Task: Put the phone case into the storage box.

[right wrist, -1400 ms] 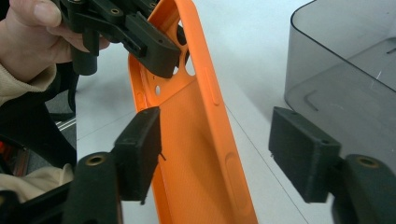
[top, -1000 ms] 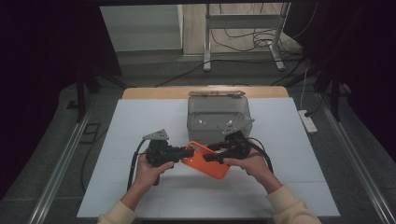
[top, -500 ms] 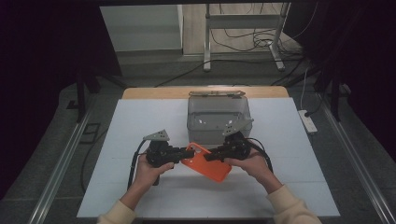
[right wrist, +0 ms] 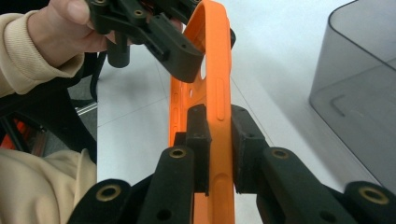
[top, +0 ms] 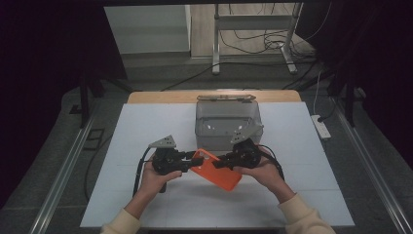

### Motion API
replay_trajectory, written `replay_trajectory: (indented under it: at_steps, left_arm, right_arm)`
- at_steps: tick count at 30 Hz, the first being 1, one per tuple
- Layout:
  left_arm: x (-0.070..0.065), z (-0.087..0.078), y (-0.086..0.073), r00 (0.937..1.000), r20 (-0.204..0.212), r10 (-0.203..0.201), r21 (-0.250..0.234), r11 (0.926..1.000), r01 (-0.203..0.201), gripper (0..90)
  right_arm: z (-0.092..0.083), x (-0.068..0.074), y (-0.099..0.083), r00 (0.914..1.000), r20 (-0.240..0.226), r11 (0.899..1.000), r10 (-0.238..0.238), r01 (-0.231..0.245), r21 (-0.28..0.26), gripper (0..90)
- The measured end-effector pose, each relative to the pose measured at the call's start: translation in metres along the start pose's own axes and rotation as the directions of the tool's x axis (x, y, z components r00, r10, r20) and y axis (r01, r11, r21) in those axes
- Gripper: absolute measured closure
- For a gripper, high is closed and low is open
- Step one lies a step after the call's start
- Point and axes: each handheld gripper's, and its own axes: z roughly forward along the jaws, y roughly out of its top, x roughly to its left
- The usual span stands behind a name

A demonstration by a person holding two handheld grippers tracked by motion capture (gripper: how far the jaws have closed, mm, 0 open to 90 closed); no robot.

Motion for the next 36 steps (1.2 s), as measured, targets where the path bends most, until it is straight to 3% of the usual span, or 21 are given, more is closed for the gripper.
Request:
replay_trajectory:
  at_steps: [4,12,16,27,32,36]
  left_arm:
    - [0.0,-0.001,0.0,0.9996,-0.027,-0.007,-0.009,0.9999,0.006,44.1]
    - [-0.003,-0.003,0.001,0.9983,-0.057,-0.008,-0.03,0.9995,0.007,26.8]
    - [-0.004,-0.004,0.001,0.9969,-0.078,0.001,-0.029,0.9996,-0.003,22.9]
    - [-0.003,-0.008,-0.002,0.9954,-0.093,0.021,-0.016,0.9996,-0.023,22.4]
    - [-0.003,-0.01,-0.007,0.9907,-0.128,0.045,0.001,0.999,-0.045,22.1]
    - [-0.006,-0.012,-0.01,0.9764,-0.199,0.084,0.014,0.9965,-0.082,21.2]
  right_arm:
    - [-0.001,0.0,0.0,1.0,0.008,1.0,-0.005,0.005,-0.002,79.6]
    - [-0.004,0.0,0.001,0.9996,0.026,1.0,-0.014,0.014,-0.002,79.7]
    - [-0.005,0.0,0.001,0.9992,0.036,1.0,-0.015,0.015,0.002,79.7]
    - [-0.008,0.0,0.001,0.9972,0.073,1.0,-0.018,0.017,0.015,79.7]
    - [-0.009,-0.001,0.001,0.9949,0.099,1.0,-0.019,0.017,0.022,79.7]
    - [-0.01,-0.002,0.001,0.9933,0.114,1.0,-0.021,0.018,0.024,79.7]
